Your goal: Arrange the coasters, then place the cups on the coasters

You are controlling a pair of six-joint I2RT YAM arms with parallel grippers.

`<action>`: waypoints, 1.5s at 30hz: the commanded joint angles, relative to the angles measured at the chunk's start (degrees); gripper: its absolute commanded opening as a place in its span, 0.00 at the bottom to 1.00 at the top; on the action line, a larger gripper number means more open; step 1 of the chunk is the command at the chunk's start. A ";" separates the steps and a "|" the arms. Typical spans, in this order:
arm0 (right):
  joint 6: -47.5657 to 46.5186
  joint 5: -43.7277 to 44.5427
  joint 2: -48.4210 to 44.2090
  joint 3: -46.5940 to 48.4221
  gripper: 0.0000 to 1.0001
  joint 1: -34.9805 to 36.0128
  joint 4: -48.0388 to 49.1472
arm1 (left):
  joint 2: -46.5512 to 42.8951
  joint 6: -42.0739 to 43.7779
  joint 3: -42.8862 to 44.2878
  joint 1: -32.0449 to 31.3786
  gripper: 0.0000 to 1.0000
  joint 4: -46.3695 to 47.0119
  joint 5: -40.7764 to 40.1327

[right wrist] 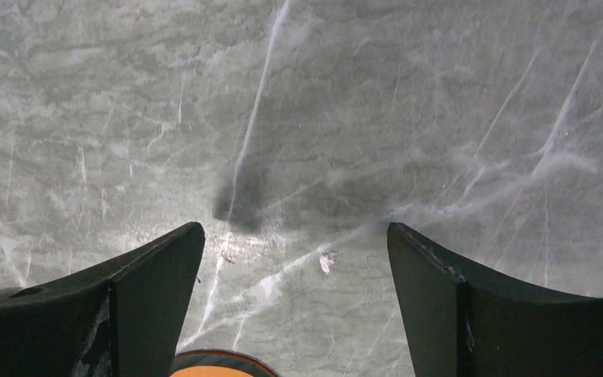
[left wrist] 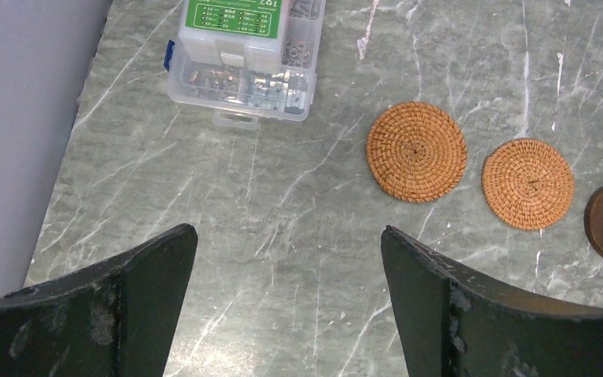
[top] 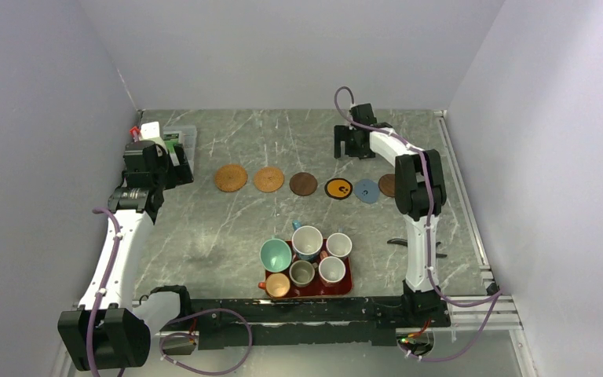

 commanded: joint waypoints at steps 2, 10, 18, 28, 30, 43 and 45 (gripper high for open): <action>0.80 -2.37 -4.76 -7.15 0.91 0.42 0.30 | -1.47 -0.79 0.39 0.25 0.94 1.48 0.79; 1.05 -1.29 -12.36 -16.23 0.88 3.55 1.44 | -1.98 -0.99 0.39 0.25 0.94 1.33 0.54; 1.93 0.16 -21.31 -23.46 0.95 6.34 1.86 | -2.42 -1.13 0.32 0.24 0.94 1.26 0.57; 3.11 2.22 -24.47 -30.82 0.98 10.41 1.99 | -2.17 -1.18 0.30 0.24 0.94 1.43 1.16; 3.30 2.36 -24.44 -31.66 0.99 11.04 2.19 | -2.10 -1.30 0.30 0.25 0.94 1.43 1.17; 5.05 8.20 -21.86 -31.15 0.98 11.79 2.83 | -1.49 -1.30 0.39 0.25 0.94 1.35 0.73; 5.11 8.59 -21.55 -31.06 0.97 11.75 3.17 | -1.44 -1.32 0.39 0.25 0.94 1.35 0.66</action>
